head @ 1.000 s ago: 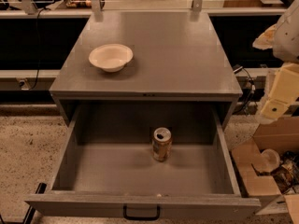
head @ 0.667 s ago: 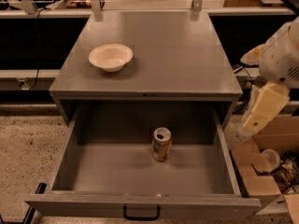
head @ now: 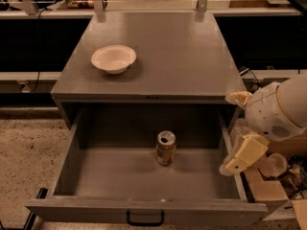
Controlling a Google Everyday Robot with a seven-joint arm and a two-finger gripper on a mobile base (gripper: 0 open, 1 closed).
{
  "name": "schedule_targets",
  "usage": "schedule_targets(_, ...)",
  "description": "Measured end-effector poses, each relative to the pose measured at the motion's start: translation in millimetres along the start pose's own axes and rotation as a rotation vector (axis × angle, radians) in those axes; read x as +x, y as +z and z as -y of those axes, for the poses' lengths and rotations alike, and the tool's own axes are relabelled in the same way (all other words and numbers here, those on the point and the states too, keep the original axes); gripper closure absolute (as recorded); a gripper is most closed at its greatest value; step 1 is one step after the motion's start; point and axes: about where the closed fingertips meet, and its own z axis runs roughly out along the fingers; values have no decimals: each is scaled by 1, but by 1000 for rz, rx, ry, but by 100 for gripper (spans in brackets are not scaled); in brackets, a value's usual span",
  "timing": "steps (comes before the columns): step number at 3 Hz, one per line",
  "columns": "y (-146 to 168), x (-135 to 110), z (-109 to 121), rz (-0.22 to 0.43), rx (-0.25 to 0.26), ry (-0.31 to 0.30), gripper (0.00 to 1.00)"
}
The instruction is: Pick orange can from top drawer and place on counter
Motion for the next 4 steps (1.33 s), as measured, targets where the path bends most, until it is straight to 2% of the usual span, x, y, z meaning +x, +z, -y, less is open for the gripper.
schedule_targets(1,0,-1,0,0,0,1,0)
schedule_targets(2,15,-4,2,29,-45,-4,0)
schedule_targets(3,50,-8,-1,143,-74,6,0)
schedule_targets(4,78,-16,5,291,-8,20,0)
